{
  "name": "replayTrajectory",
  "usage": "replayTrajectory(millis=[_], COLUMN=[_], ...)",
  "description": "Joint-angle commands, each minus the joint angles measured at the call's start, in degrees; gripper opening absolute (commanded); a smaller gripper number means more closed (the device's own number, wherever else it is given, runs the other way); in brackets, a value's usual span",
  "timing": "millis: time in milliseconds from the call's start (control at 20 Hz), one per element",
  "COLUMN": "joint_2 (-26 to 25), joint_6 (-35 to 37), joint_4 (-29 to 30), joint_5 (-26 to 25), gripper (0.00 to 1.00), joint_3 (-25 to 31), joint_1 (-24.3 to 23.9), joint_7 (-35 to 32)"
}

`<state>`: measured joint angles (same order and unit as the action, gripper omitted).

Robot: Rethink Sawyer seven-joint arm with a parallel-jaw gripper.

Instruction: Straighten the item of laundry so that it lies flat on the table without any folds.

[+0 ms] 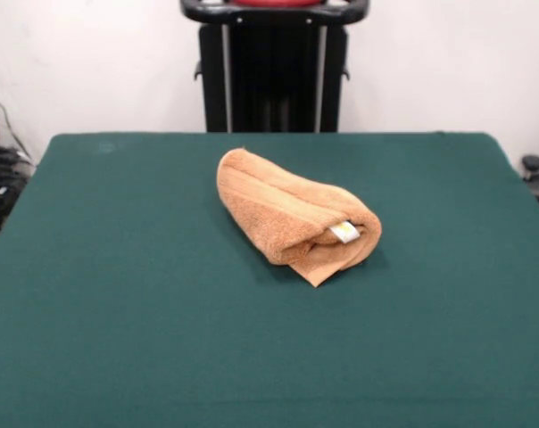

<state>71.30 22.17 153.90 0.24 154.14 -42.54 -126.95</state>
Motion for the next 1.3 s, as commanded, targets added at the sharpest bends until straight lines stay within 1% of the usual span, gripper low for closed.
replayTrajectory(millis=[50, 250, 400, 650, 750, 1050, 1200, 1250, 1300], joint_2=[2.8, 3.8, 4.5, 3.2, 2.5, -1.9, -5.8, -6.6, -8.2], joint_6=[-6.5, -7.8, -7.9, -5.5, -4.8, -1.4, 1.1, 1.5, 2.3], joint_4=[11.3, 11.8, 11.3, 9.8, 9.3, 6.5, 4.3, 3.8, 2.8], joint_5=[-7.5, -11.1, -14.8, -20.8, -24.1, -37.4, -45.7, -47.7, -51.1], gripper=[1.0, 1.0, 1.0, 1.0, 1.0, 1.0, 1.0, 1.0, 1.0], joint_3=[-17.6, -25.3, -30.6, -38.9, -42.7, -56.7, -64.5, -66.4, -69.6], joint_1=[6.1, 9.3, 11.0, 12.9, 14.2, 19.8, 23.2, 24.0, 25.4], joint_7=[-6.2, -5.0, -4.6, -3.5, -4.0, -8.1, -10.9, -11.5, -12.6])
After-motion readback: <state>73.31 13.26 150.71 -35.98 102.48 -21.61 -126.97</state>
